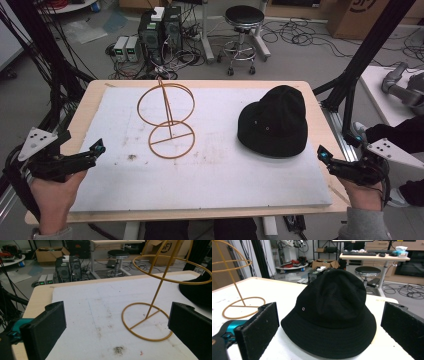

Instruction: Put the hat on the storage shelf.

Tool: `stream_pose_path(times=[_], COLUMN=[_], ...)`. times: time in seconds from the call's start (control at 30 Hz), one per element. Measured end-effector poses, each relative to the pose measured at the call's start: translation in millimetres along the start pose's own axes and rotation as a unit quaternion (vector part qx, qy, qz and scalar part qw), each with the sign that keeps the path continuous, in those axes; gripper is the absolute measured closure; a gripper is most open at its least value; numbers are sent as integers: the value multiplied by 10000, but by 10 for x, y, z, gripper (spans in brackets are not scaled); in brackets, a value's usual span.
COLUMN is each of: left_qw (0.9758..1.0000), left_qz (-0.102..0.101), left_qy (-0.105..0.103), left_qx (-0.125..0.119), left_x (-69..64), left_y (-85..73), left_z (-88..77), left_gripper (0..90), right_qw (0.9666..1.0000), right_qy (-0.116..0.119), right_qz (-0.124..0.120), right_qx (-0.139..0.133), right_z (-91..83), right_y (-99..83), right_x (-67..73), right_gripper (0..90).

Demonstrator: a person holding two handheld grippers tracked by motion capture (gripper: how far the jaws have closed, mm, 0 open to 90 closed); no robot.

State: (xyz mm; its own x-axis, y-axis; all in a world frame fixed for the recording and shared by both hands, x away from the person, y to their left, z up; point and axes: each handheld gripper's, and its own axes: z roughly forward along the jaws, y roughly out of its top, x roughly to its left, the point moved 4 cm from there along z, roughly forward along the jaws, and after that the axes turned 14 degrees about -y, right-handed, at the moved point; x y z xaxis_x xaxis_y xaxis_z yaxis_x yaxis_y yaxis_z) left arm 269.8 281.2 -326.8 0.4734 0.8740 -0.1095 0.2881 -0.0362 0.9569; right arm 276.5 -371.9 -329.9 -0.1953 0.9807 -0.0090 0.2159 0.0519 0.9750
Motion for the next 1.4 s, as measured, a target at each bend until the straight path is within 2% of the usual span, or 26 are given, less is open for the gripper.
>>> stream_pose_path(times=[0.73,0.93,1.13,1.17,1.23,1.4], left_qw=[10000,9999,9999,9999,9999,9999], left_qz=[-55,-59,-55,-51,-35,-73], left_qy=[-26,-67,-67,-72,-68,-106], left_qx=[-16,94,115,95,90,52], left_x=[3,-5,-10,-13,-15,-14], left_y=[-15,-61,-66,-58,-51,-45], left_z=[9,60,67,62,53,49], left_gripper=[20,20,20,20,20,20], right_qw=[9999,9999,9998,9996,9995,9989], right_qy=[79,88,145,179,180,249], right_qz=[-58,-46,-101,-208,-226,-328], right_qx=[61,22,80,99,110,236], right_z=[17,19,121,193,209,415], right_y=[12,45,135,188,198,307], right_x=[14,-33,-52,-50,-50,-40], right_gripper=[11,11,11,11,11,11])
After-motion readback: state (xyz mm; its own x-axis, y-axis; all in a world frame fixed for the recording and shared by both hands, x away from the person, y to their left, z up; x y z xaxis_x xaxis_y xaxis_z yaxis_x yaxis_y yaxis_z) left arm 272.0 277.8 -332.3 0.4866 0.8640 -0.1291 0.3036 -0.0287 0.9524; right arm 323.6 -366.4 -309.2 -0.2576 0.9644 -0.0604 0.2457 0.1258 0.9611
